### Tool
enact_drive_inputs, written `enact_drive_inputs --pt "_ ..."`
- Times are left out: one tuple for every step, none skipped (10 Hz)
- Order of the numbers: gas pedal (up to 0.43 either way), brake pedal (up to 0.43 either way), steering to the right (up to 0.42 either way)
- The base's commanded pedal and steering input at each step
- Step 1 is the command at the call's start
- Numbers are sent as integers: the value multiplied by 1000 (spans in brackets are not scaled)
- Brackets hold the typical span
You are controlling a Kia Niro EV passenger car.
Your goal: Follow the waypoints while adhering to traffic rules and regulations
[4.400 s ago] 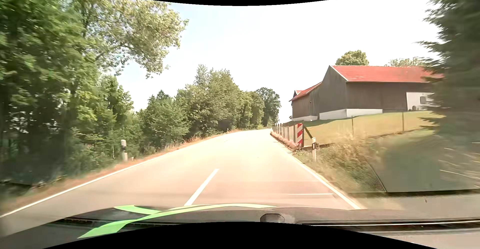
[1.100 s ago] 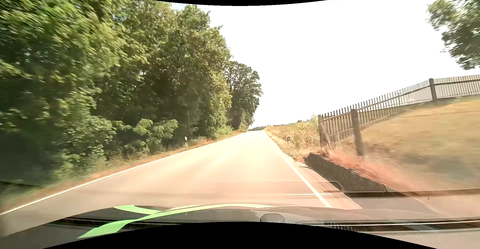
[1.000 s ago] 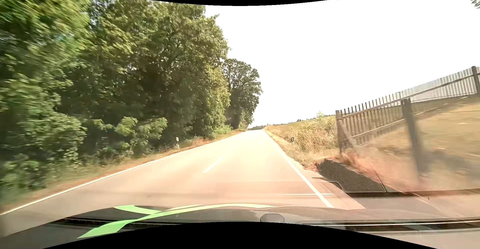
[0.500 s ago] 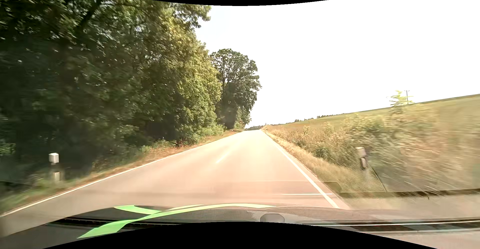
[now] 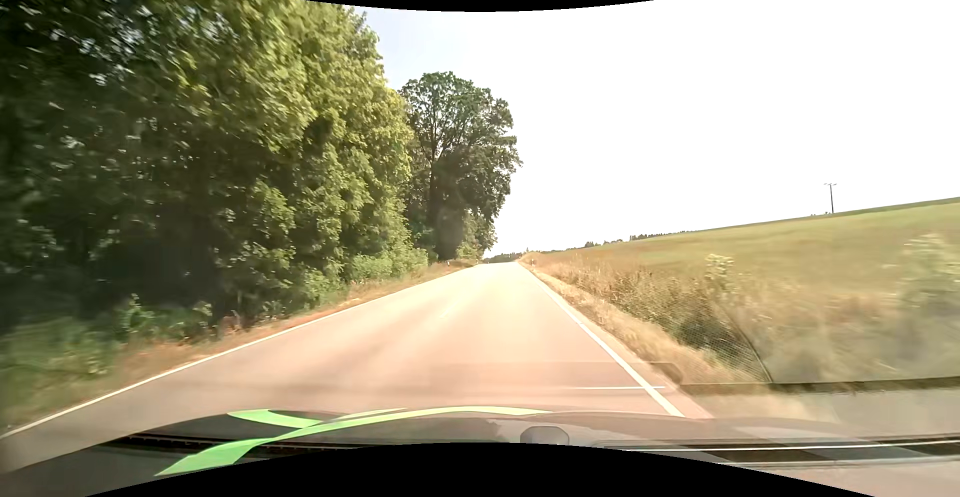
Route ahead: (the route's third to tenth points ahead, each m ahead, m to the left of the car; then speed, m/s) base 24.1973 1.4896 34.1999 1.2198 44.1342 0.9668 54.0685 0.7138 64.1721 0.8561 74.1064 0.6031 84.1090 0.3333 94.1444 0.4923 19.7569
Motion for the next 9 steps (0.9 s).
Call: enact_drive_inputs --pt "370 0 4" --pt "370 0 3" --pt "370 0 -2" --pt "370 0 -3" --pt "370 0 -3" --pt "378 0 -3" --pt "378 0 -3" --pt "390 0 -4" --pt "390 0 -4"
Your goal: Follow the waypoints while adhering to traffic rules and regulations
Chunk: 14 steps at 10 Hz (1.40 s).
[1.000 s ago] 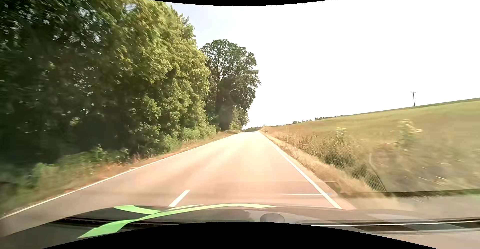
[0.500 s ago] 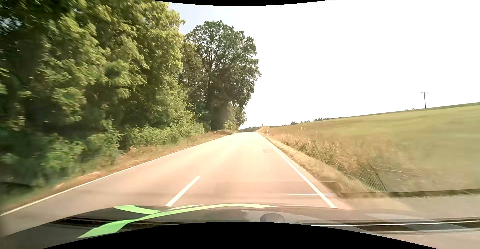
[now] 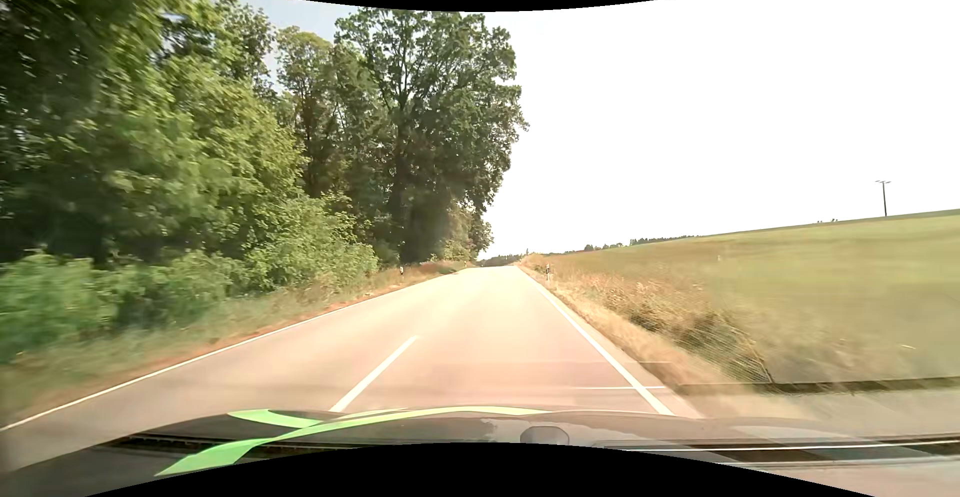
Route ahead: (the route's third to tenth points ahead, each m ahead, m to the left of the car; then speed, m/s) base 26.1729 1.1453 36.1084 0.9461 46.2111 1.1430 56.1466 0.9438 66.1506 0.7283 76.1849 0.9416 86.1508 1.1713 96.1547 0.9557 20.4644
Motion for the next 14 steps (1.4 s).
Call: enact_drive_inputs --pt "390 0 -5" --pt "390 0 -6" --pt "390 0 -6" --pt "370 0 -7" --pt "287 0 -6" --pt "287 0 -7" --pt "287 0 -6" --pt "287 0 -6" --pt "299 0 -6" --pt "319 0 -6" --pt "331 0 -6" --pt "339 0 -4" --pt "339 0 -3" --pt "339 0 -1"
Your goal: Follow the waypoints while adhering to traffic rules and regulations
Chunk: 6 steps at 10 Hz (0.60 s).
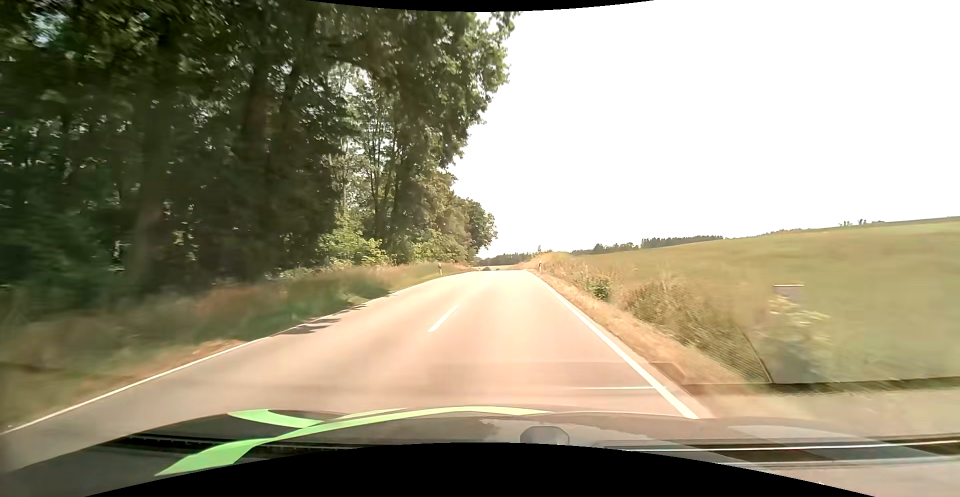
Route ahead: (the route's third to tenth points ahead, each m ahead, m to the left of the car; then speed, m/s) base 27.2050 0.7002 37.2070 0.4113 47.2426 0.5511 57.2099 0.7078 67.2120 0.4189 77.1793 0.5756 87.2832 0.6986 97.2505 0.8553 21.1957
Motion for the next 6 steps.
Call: enact_drive_inputs --pt "331 0 -1" --pt "331 0 -1" --pt "339 0 -1" --pt "339 0 -1" --pt "358 0 -1" --pt "358 0 -2"
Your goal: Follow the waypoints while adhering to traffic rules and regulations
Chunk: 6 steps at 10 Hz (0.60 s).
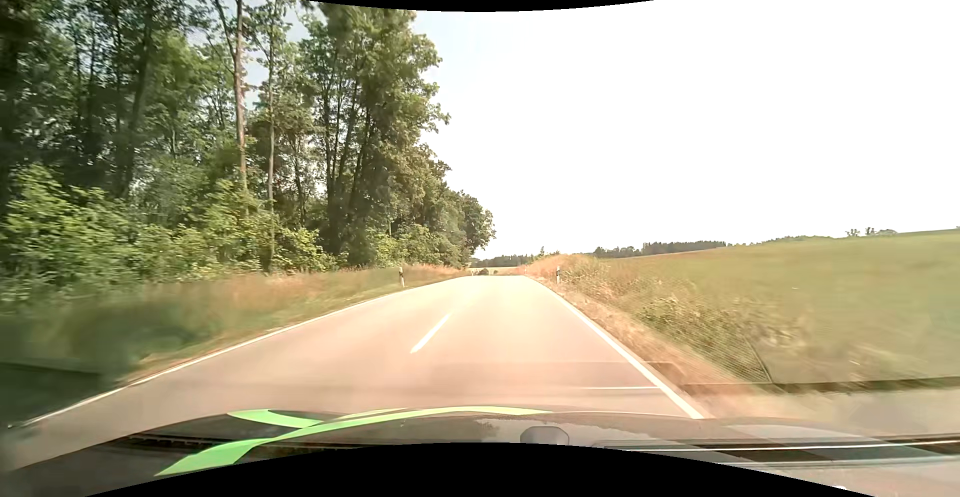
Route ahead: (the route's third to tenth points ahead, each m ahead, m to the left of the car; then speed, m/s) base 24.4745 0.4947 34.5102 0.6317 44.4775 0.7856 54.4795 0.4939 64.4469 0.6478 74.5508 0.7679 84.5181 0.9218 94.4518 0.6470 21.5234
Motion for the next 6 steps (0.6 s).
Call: enact_drive_inputs --pt "358 0 -4" --pt "358 0 -4" --pt "370 0 -4" --pt "370 0 -4" --pt "370 0 -4" --pt "331 0 -4"
